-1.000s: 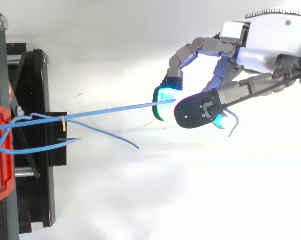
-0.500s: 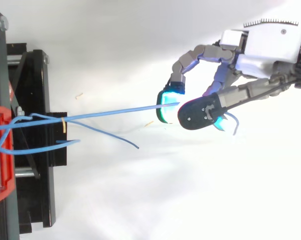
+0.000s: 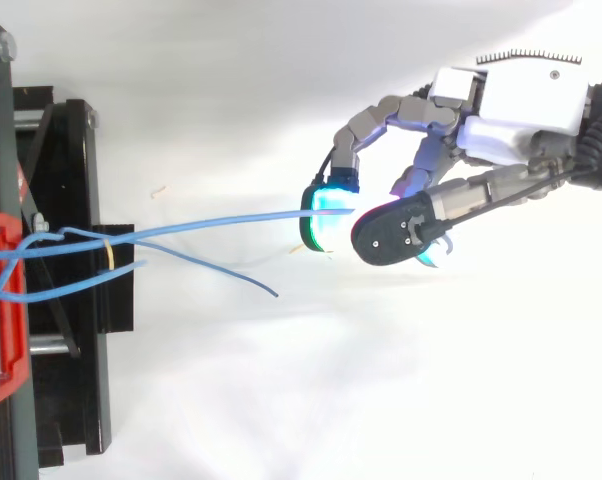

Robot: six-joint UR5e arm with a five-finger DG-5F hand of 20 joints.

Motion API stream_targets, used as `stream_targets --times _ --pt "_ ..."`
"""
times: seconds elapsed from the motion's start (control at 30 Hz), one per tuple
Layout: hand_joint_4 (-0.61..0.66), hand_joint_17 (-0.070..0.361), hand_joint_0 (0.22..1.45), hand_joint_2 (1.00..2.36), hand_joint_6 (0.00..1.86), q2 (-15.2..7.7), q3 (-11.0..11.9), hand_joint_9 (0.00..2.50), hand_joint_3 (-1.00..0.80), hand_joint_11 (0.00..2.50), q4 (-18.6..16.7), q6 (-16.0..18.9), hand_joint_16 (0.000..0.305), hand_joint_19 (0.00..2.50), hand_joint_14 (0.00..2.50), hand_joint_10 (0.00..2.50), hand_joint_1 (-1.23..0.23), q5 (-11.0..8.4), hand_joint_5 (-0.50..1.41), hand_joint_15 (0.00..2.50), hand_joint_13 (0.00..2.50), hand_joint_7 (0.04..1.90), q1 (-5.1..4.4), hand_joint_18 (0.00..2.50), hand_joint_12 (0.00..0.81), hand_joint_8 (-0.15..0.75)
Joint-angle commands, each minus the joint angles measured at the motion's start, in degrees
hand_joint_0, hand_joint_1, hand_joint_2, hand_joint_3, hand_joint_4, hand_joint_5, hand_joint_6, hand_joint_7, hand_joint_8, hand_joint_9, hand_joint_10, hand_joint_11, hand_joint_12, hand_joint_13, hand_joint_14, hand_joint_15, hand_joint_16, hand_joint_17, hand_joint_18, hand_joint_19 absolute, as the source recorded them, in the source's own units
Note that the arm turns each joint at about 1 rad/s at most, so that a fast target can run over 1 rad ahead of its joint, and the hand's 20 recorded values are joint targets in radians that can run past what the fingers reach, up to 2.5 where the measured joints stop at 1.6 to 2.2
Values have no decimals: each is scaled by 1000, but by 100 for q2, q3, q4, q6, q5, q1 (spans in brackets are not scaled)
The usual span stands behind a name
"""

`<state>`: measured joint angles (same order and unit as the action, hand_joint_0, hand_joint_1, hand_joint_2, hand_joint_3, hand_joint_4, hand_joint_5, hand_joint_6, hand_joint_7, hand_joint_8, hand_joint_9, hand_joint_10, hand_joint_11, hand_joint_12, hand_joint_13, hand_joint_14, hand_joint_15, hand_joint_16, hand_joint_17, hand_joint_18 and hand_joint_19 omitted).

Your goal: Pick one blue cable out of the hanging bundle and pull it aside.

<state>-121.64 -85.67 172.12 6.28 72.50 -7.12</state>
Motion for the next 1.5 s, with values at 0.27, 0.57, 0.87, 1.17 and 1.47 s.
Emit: stream_targets --times 0.27,0.57,0.87,1.17,1.47 --pt "-122 112 622 1012 919 -9 -108 1482 -291 1082 -29 -30 50 488 22 27 -688 1 -54 647 1034 912 -9 768 338 248" --pt "-122 113 623 1012 918 -9 -530 1485 -290 1073 -732 -21 50 478 23 26 -689 -131 -54 644 1035 915 -27 772 341 249" --pt "-123 113 624 1011 917 0 -688 1485 -289 1080 -1066 -39 50 485 22 25 -691 -456 -53 644 1037 921 -53 772 347 244" --pt "-120 114 624 1011 916 0 -688 1478 -286 1070 -1057 -92 51 477 25 26 -691 -456 -52 640 1031 925 -53 769 341 244" --pt "-126 113 626 1011 917 0 -688 1480 -292 1074 -1066 -92 50 479 24 27 -691 -456 -53 642 1029 920 -53 759 335 243"
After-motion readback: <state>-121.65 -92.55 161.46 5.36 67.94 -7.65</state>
